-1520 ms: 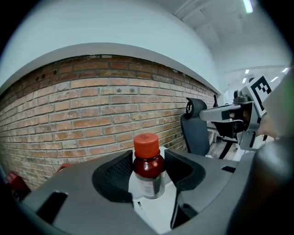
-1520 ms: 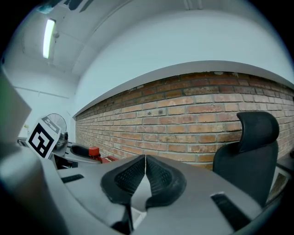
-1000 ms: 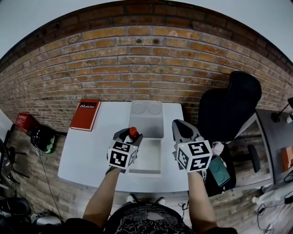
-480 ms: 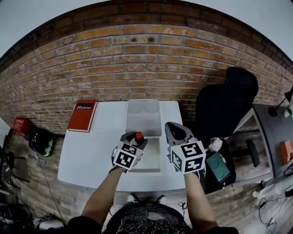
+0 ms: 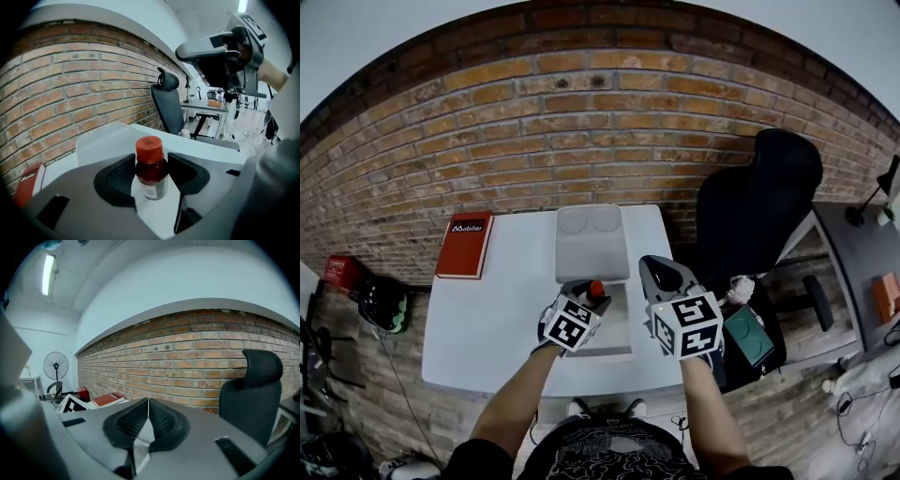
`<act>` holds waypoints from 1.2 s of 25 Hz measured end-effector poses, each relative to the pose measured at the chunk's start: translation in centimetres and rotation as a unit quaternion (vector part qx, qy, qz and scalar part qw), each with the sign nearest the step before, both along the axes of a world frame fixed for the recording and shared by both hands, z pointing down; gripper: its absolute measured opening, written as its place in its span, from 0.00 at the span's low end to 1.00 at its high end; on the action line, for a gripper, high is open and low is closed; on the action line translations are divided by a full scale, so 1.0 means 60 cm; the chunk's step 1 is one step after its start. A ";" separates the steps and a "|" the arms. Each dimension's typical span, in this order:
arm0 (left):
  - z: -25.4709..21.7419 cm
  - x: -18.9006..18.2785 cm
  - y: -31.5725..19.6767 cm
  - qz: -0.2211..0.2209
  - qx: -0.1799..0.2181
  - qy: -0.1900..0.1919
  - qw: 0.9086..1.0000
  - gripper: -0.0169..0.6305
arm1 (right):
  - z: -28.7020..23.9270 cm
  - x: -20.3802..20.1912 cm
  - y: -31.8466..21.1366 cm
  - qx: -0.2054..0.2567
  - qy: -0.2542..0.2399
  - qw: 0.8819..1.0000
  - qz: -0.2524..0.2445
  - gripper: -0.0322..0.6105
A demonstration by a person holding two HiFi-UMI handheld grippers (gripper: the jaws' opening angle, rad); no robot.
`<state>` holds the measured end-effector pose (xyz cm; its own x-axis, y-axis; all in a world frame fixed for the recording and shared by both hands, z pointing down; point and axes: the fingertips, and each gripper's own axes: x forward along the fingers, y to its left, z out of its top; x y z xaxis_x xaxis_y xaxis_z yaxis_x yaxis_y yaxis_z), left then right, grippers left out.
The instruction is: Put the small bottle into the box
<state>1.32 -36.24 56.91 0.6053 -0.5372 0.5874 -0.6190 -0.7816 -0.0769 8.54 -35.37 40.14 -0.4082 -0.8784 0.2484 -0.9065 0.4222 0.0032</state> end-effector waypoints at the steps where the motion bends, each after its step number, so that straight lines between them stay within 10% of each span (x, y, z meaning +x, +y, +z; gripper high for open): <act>1: 0.005 0.004 0.001 0.008 0.000 -0.005 1.000 0.39 | 0.001 0.002 0.001 -0.001 0.001 1.000 0.002 0.08; 30: 0.051 0.013 0.019 0.037 -0.003 -0.070 0.997 0.39 | 0.021 -0.002 0.009 -0.018 0.003 1.000 -0.004 0.08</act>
<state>2.10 -35.08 59.94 0.5556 -0.4897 0.6719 -0.5428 -0.8258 -0.1531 8.42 -34.86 41.41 -0.4128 -0.8661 0.2817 -0.9035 0.4285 -0.0066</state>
